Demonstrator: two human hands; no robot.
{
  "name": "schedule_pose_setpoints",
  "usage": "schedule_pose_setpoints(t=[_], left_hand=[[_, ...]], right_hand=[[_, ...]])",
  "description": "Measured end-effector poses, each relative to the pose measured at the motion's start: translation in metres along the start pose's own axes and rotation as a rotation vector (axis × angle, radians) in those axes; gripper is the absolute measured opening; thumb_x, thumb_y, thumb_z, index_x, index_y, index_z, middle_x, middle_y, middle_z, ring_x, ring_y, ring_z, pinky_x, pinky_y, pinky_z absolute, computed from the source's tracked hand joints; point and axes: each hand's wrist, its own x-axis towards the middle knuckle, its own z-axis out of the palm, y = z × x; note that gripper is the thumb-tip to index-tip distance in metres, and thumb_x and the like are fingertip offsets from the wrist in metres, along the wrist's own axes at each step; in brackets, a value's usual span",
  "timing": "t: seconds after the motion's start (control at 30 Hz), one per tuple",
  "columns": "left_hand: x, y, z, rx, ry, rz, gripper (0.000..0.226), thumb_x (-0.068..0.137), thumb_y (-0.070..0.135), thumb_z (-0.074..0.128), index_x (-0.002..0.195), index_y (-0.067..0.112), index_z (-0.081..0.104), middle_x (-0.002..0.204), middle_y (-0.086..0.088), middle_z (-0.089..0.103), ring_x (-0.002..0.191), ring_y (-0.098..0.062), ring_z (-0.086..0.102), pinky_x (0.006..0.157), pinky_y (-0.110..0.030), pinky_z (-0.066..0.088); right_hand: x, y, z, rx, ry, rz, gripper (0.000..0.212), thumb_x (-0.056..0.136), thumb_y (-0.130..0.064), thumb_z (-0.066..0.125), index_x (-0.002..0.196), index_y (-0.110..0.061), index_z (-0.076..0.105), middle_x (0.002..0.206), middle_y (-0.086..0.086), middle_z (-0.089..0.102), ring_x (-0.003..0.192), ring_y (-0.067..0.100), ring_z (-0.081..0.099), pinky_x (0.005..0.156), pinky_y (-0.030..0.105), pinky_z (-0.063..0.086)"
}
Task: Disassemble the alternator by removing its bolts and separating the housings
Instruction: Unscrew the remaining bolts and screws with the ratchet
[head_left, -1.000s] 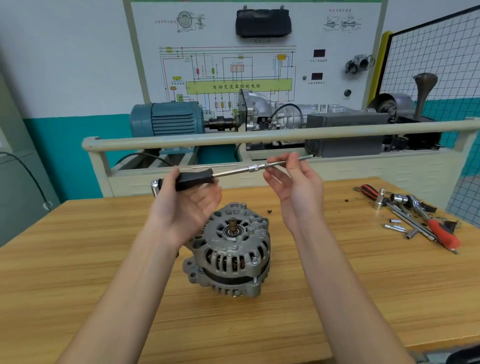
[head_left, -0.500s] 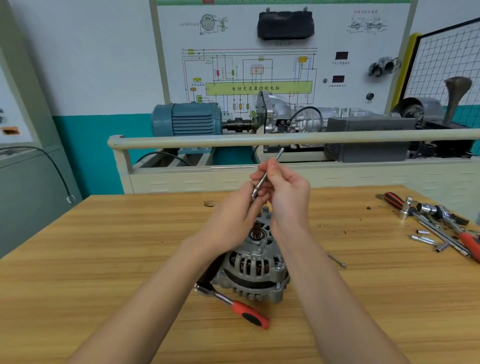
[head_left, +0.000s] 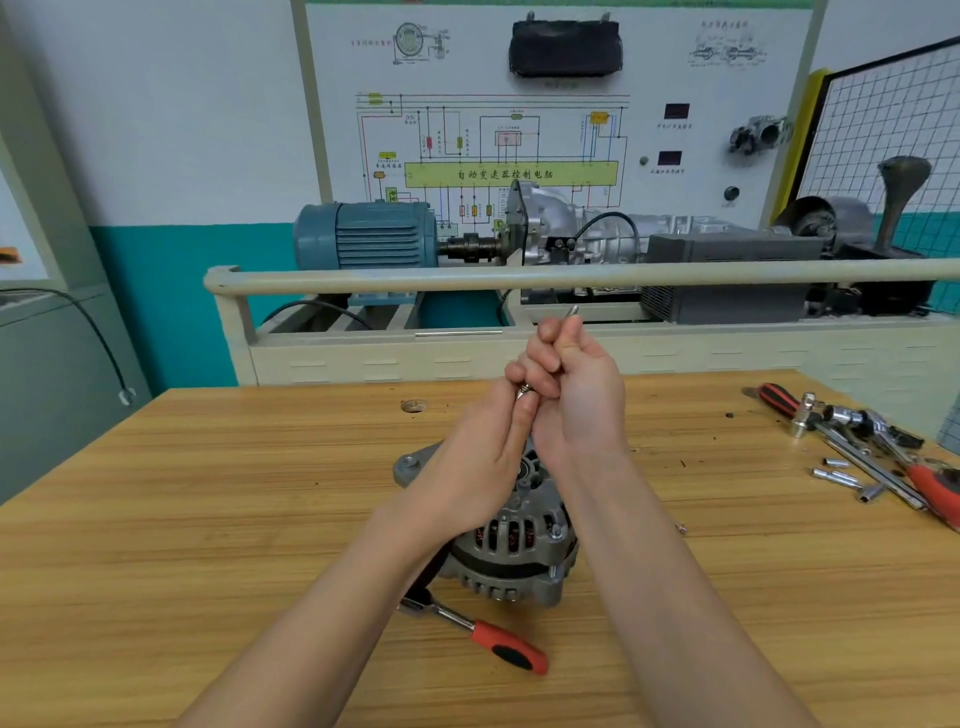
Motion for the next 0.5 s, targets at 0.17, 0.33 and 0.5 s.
schedule_pose_setpoints(t=[0.17,0.33,0.5], left_hand=[[-0.003,0.008,-0.001,0.068,0.013,-0.065,0.020,0.104,0.025,0.032,0.090,0.031,0.045,0.071,0.011,0.052,0.060,-0.002,0.050,0.056,-0.019,0.037],[-0.004,0.016,0.001,0.222,0.051,-0.151,0.031,0.102,0.038,0.025,0.105,0.017,0.048,0.083,-0.002,0.063,0.071,-0.016,0.059,0.067,-0.040,0.049],[0.001,0.022,-0.004,0.239,0.032,-0.160,0.032,0.103,0.035,0.027,0.104,0.015,0.051,0.080,-0.001,0.062,0.067,-0.015,0.058,0.066,-0.040,0.049]], right_hand=[[0.001,-0.001,0.003,0.036,0.047,0.017,0.039,0.105,-0.026,0.035,0.071,-0.010,0.047,0.043,-0.008,0.034,0.034,0.003,0.028,0.040,0.016,0.037],[0.000,0.000,0.011,0.099,0.110,-0.006,0.038,0.105,-0.024,0.037,0.071,-0.010,0.047,0.042,-0.008,0.034,0.033,0.004,0.027,0.037,0.016,0.034],[0.003,-0.006,0.015,0.092,0.111,0.035,0.040,0.104,-0.026,0.038,0.068,-0.010,0.046,0.041,-0.008,0.031,0.032,0.003,0.024,0.034,0.016,0.030]])
